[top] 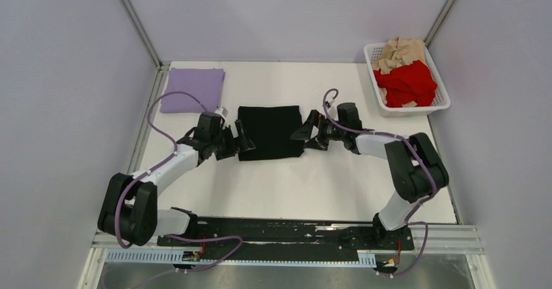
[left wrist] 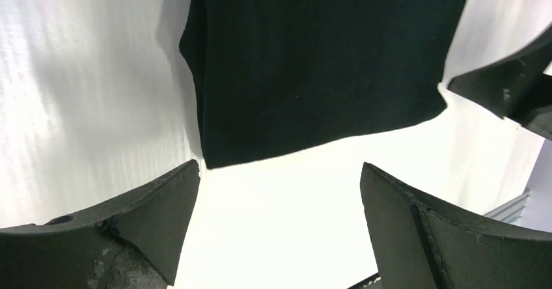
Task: Fold and stack the t-shirts
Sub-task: Smooth out wrinkles on the folded tshirt, then put the neatly folded tshirt into the corner of the board with the left arm
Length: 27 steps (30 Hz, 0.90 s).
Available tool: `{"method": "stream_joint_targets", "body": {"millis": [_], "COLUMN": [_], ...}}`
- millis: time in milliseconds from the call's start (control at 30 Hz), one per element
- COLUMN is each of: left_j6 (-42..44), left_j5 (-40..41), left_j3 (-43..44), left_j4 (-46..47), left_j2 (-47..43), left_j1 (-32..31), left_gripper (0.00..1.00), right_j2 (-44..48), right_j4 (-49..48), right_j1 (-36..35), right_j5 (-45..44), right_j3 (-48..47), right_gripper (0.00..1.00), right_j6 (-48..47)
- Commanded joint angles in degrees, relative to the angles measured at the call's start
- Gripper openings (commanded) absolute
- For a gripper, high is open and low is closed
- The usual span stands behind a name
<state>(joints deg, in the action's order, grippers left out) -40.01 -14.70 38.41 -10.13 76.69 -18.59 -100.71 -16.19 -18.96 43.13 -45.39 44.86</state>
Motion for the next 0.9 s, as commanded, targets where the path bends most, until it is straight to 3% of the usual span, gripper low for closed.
{"method": "stream_joint_targets", "body": {"millis": [0,67,167,367,633,733,867], "left_j6": [3.6,3.6,3.8,4.9,6.4,4.8,3.2], "left_j5": [5.4,12.4,14.1,12.1,6.8,6.8,4.3], "left_j3": [5.0,6.3,8.0,14.6,22.8,23.1,23.4], "left_j4": [-7.7,-9.0,-8.1,-5.3,-3.8,-2.6,-1.5], "left_j2": [-7.3,-8.3,-5.6,7.3,22.6,26.4,30.9], "left_j1": [0.2,0.5,1.5,3.5,3.6,3.6,2.8], "left_gripper": [1.0,1.0,1.0,1.0,0.99,0.91,0.65], "right_j2": [14.1,19.8,27.0,38.5,41.7,41.0,40.3], "right_j4": [6.9,7.9,10.3,13.5,17.8,17.8,17.4], "right_j1": [0.4,0.4,0.5,1.4,2.4,3.0,3.9], "right_j5": [-4.6,-7.2,-12.9,-25.0,-28.2,-28.0,-27.5], "right_j3": [0.7,2.1,5.2,11.6,13.5,13.5,13.7], "right_gripper": [1.0,1.0,1.0,1.0,1.0,1.0,1.0], "right_j6": [-7.3,-8.3,-9.3,-12.5,-17.2,-17.8,-17.9]}}
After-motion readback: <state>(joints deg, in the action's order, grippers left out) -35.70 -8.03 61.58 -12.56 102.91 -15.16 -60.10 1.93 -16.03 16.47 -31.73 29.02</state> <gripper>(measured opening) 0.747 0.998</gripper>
